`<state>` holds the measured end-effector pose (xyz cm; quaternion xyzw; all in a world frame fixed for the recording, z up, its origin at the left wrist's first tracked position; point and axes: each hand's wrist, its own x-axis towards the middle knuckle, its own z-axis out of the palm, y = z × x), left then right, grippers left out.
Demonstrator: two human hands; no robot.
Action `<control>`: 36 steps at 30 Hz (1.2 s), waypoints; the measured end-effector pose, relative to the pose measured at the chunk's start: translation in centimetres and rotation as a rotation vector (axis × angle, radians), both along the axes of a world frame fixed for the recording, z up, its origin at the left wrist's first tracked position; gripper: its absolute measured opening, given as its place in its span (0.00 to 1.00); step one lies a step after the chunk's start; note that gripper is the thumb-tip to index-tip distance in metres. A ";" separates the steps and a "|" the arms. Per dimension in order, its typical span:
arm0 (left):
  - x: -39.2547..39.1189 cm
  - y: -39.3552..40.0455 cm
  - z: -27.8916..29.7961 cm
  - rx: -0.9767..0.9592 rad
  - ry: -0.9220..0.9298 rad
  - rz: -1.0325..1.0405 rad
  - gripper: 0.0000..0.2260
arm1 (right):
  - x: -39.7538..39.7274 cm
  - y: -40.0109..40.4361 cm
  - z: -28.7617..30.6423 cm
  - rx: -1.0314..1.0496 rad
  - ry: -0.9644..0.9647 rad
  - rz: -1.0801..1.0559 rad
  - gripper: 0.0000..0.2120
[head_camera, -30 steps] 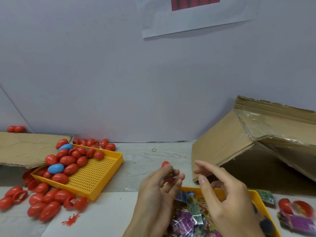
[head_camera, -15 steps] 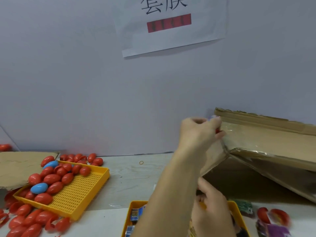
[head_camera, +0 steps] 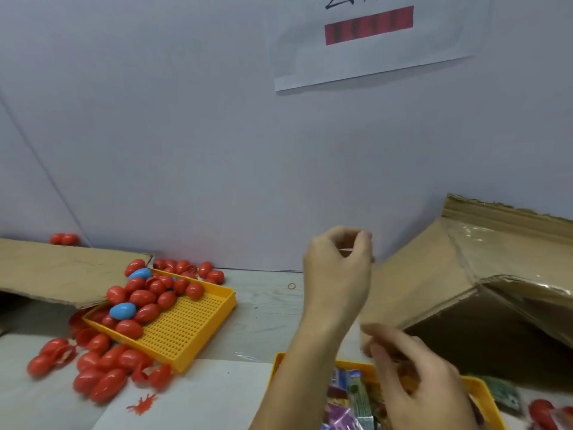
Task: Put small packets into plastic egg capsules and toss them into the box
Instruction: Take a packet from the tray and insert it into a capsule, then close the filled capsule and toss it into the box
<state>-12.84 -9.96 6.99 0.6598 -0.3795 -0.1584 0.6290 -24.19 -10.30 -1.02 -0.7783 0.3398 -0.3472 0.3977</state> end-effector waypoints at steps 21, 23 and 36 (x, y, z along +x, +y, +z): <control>22.3 7.4 -10.6 0.668 -0.442 0.674 0.18 | 1.8 0.3 -2.6 -0.167 -0.018 -0.142 0.23; 22.6 7.5 -10.7 0.656 -0.436 0.709 0.16 | 1.7 0.0 -2.3 -0.234 0.003 -0.134 0.19; 17.4 7.8 -5.7 0.487 -0.506 0.683 0.14 | 0.9 -0.2 -2.2 -0.197 0.085 -0.043 0.16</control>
